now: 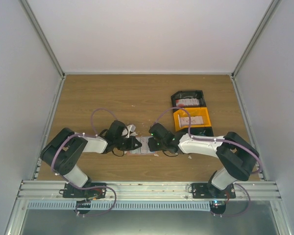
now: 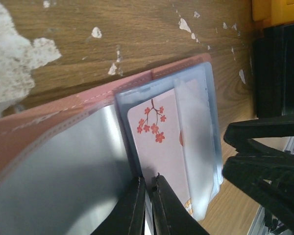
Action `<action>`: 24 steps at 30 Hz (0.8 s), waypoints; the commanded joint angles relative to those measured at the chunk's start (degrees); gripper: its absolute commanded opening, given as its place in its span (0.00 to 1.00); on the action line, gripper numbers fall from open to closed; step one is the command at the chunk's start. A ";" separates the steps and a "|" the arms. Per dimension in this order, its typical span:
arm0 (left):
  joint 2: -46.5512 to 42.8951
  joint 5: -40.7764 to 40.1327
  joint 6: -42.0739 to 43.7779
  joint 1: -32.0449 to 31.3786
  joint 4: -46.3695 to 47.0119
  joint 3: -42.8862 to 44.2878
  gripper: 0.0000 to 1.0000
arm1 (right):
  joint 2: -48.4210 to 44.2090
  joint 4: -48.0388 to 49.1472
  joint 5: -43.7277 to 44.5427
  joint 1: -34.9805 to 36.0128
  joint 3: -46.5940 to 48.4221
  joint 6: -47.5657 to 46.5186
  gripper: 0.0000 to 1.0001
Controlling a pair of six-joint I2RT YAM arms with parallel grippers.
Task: Put the credit cards into the card holder
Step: Insert the credit card into the card holder.
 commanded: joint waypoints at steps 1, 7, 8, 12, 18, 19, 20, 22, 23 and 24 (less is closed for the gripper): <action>3.19 -1.41 2.37 -1.48 -0.50 0.52 0.08 | 1.71 2.68 -1.20 -0.78 -0.57 -1.10 0.30; 5.59 -1.32 3.17 -2.53 -0.18 1.46 0.05 | 2.97 3.44 -2.47 -1.23 -0.39 -1.60 0.33; 5.85 -1.17 3.23 -2.70 0.02 1.52 0.04 | 3.26 3.46 -2.52 -1.23 -0.43 -1.57 0.33; 6.46 -1.24 3.18 -2.84 0.35 1.63 0.03 | 2.93 2.40 -2.17 -1.29 -0.34 -1.11 0.35; 6.19 -1.67 2.94 -2.91 0.09 1.67 0.03 | -2.82 -3.27 6.30 -1.51 -1.27 2.05 0.40; 6.13 -1.71 2.95 -2.84 0.03 1.68 0.03 | -3.29 -3.99 6.67 -1.71 -1.53 2.46 0.40; 6.12 -1.65 2.95 -2.88 0.11 1.70 0.03 | -3.63 -4.41 6.64 -1.89 -1.78 2.74 0.38; 6.23 -1.73 2.84 -2.87 0.04 1.72 0.03 | -3.61 -5.18 6.30 -2.30 -2.37 3.34 0.26; 6.25 -1.73 2.83 -2.89 0.06 1.70 0.03 | -3.37 -5.57 6.20 -2.53 -2.59 3.63 0.21; 6.29 -1.79 2.78 -2.90 0.08 1.69 0.02 | -3.12 -6.06 6.12 -2.68 -2.89 3.85 0.16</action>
